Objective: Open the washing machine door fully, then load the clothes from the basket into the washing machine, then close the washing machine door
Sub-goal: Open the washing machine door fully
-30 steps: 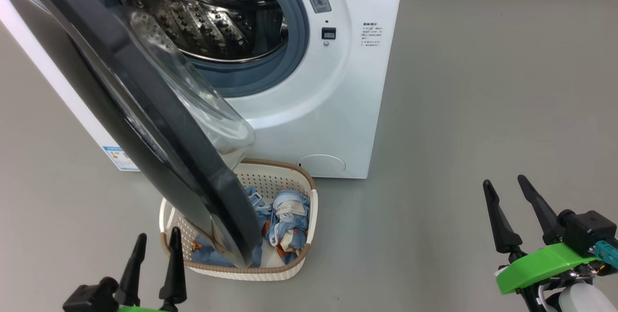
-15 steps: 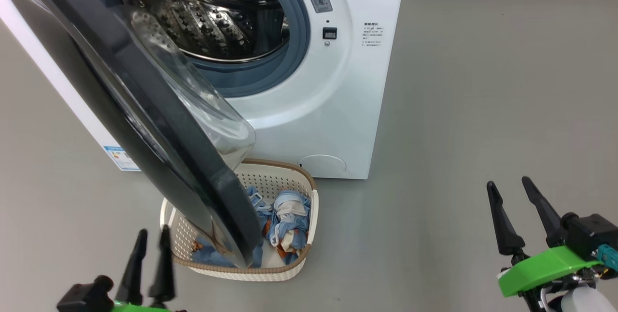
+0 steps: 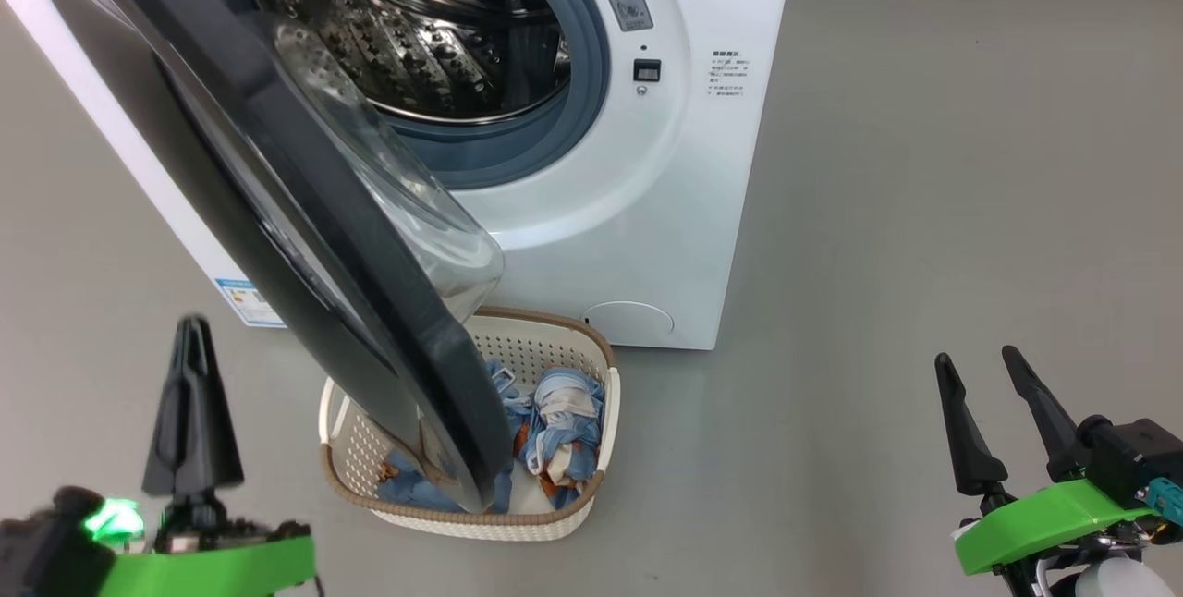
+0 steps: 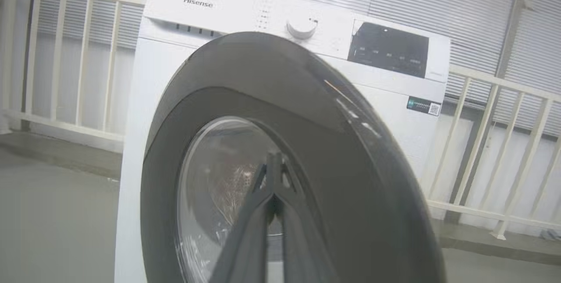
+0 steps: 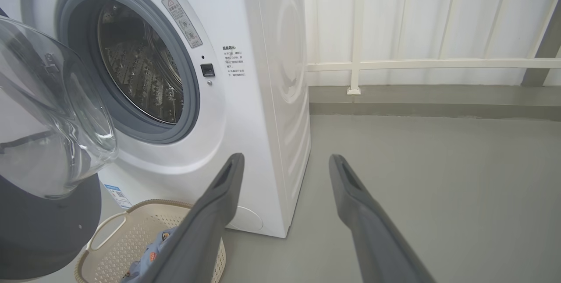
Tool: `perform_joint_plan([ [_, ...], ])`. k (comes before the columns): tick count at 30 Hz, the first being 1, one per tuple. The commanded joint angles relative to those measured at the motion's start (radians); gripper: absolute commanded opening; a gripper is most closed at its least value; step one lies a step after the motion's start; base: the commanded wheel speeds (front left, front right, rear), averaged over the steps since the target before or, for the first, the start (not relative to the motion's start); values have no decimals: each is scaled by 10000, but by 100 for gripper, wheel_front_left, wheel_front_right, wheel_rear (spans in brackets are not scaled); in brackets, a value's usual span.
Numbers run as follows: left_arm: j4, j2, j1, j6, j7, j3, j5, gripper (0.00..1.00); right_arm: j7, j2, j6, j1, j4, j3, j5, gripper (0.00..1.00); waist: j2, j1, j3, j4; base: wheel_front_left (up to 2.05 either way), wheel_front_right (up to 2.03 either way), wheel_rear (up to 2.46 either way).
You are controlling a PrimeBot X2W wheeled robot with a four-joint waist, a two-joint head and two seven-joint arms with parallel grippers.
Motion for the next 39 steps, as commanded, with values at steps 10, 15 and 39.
perform_joint_plan([
  [10, -2647, 33, -697, 189, 196, -2670, 130, 0, -122, -128, 46, -96, -358, 223, -317, 100, 0, 0, 113, -156, 0, 0, 0],
  [15, -1719, 32, -957, 462, 303, -4014, -651, 0, -122, -102, 46, -193, -388, 266, -374, 100, 0, 0, 244, -301, 0, 0, 0],
  [39, 3287, 30, -2327, 886, -58, -5118, -2919, 0, -122, 3, 46, -174, -556, 146, -609, 100, 0, 0, 254, -390, 0, 0, 0],
])
